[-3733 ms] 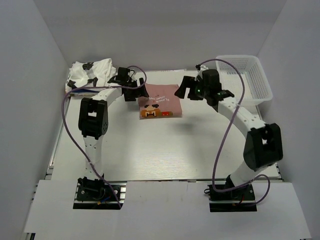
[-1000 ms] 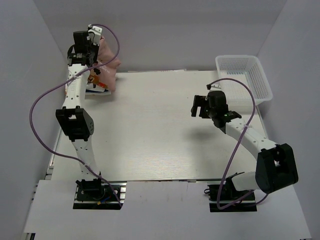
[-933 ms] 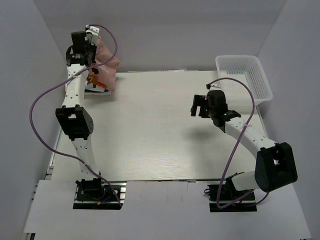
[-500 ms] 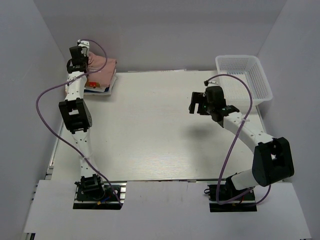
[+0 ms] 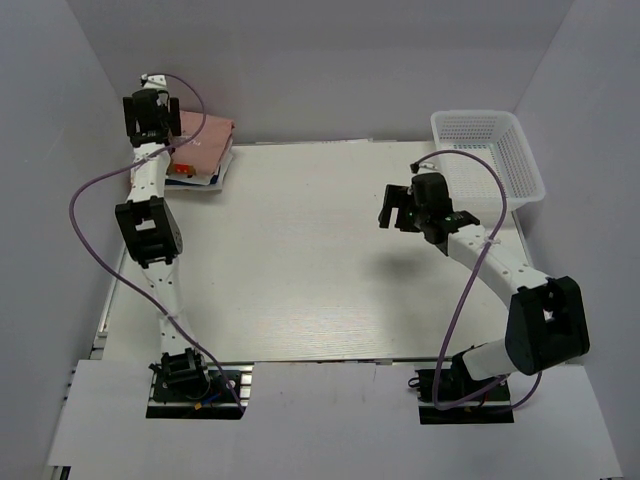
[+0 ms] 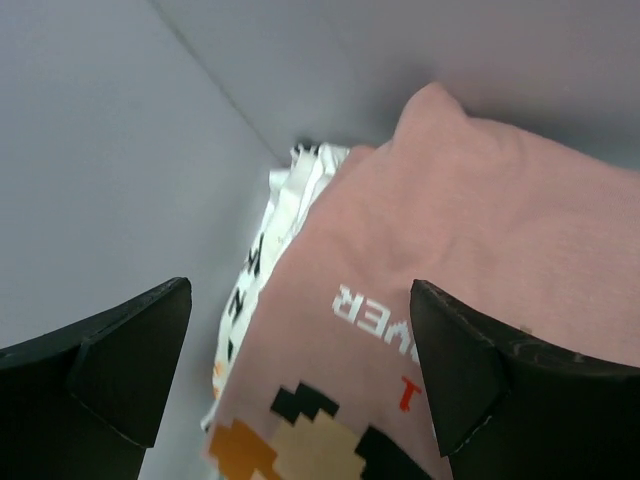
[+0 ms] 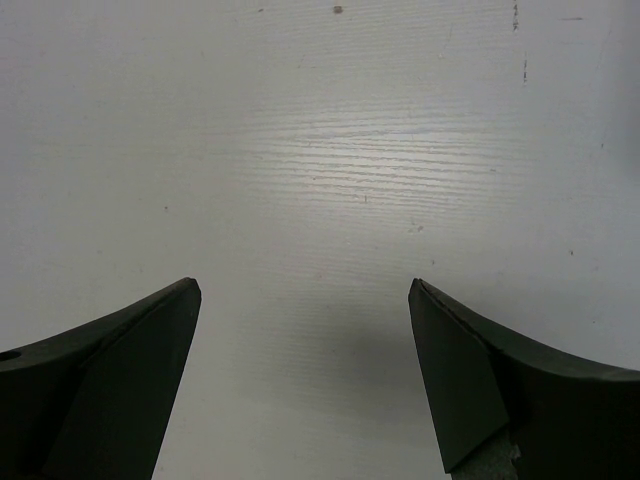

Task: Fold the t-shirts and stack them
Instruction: Put the neatly folded tshirt into the corner of the board with the left arm

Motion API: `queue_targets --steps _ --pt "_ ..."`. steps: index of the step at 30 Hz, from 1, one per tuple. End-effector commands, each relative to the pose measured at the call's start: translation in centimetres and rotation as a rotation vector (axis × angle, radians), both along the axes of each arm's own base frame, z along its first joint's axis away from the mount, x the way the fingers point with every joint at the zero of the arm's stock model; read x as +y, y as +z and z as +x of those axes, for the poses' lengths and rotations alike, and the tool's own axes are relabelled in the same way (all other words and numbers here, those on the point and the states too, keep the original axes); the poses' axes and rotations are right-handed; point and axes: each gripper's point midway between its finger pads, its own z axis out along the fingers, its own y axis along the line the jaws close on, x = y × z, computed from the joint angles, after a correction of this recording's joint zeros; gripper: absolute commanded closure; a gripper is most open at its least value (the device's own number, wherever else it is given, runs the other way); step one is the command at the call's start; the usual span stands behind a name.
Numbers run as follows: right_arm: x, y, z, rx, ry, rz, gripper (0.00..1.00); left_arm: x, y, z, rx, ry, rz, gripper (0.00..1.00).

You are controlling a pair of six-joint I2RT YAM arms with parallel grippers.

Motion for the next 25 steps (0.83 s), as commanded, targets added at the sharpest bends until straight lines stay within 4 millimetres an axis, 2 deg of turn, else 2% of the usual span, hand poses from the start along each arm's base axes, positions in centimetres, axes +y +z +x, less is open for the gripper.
queue_targets --steps 1,3,4,5,6,7,8,9,10,11,12,13,14,15,16,17,18,19,20,21,22,24,25 --pt "-0.5 3.3 -0.1 -0.08 -0.042 0.03 0.1 -0.4 6.9 -3.2 -0.095 0.088 -0.117 0.0" --pt "-0.9 4.7 -0.6 -0.127 -0.05 0.045 0.1 -1.7 7.5 -5.2 -0.098 0.106 -0.196 0.0" --pt "-1.0 4.4 -1.0 -0.125 -0.048 0.05 0.1 -2.6 7.8 -5.8 -0.097 0.1 -0.212 0.0" --pt "-1.1 5.9 -1.3 -0.166 -0.047 0.07 0.1 -4.0 6.0 -6.8 -0.049 0.081 -0.236 0.0" --pt "-1.1 6.0 -1.5 -0.173 -0.044 0.08 0.1 -4.8 9.3 -8.4 -0.108 0.065 -0.277 0.0" --pt "-1.3 5.4 -2.0 -0.165 -0.042 0.074 0.1 -6.9 7.3 -9.5 -0.057 0.016 -0.339 0.0" --pt "-1.7 6.4 -2.3 -0.196 -0.053 0.079 0.1 -8.8 7.9 -10.3 -0.061 -0.033 -0.381 0.0" --pt "-2.0 6.2 -2.5 -0.194 -0.062 0.078 0.1 -10.5 8.1 -11.5 -0.064 -0.048 -0.462 0.0" --pt "-2.2 6.1 -2.7 -0.192 -0.069 0.074 0.1 -13.0 8.6 -14.2 -0.047 -0.114 -0.529 0.0" --pt "-2.7 6.0 -3.0 -0.187 -0.087 0.061 0.1 -14.6 8.6 -15.7 -0.042 -0.152 -0.576 0.0" --pt "-2.9 6.0 -3.3 -0.182 -0.096 0.058 0.1 -18.0 4.0 -18.5 0.056 -0.19 -0.687 0.0" --pt "-3.0 5.9 -3.7 -0.171 -0.102 0.064 0.1 -19.6 3.5 -20.5 0.058 -0.228 -0.725 0.0" --pt "-3.0 5.1 -4.1 -0.145 -0.112 0.072 0.1 -21.2 8.1 -23.1 -0.091 -0.319 -0.742 0.0" --pt "-3.3 4.8 -4.6 -0.137 -0.12 0.073 0.1 -23.1 8.0 -25.1 -0.113 -0.374 -0.785 0.0" --pt "-3.2 4.8 -4.9 -0.139 -0.114 0.085 0.1 -25.3 3.6 -28.3 -0.035 -0.422 -0.876 0.0" --pt "-3.2 3.2 -5.7 -0.103 -0.105 0.079 0.1 -26.5 6.9 -30.6 -0.151 -0.527 -0.886 0.0" --pt "-3.3 3.3 -6.1 -0.116 -0.104 0.087 0.1 -28.0 6.3 -32.4 -0.132 -0.588 -0.918 0.0" --pt "-3.3 3.4 -6.1 -0.13 -0.105 0.1 0.1 -28.3 3.8 -33.8 -0.09 -0.571 -0.944 0.0" --pt "-3.5 1.4 -6.9 -0.1 -0.098 0.088 0.1 -28.0 2.7 -34.7 -0.055 -0.534 -0.948 0.0" --pt "-3.4 1.2 -7.1 -0.101 -0.091 0.098 0.1 -27.7 2.6 -35.4 -0.062 -0.506 -0.936 0.0" --pt "-3.4 2.0 -7.2 -0.139 -0.094 0.116 0.1 -27.0 2.0 -35.7 -0.049 -0.465 -0.918 0.0" --pt "-3.7 1.5 -7.7 -0.144 -0.095 0.12 0.1 -26.3 1.2 -36.3 -0.028 -0.405 -0.903 0.0" --pt "-3.4 2.2 -7.6 -0.17 -0.079 0.128 0.1 -26.3 1.8 -36.5 -0.048 -0.415 -0.9 0.0"
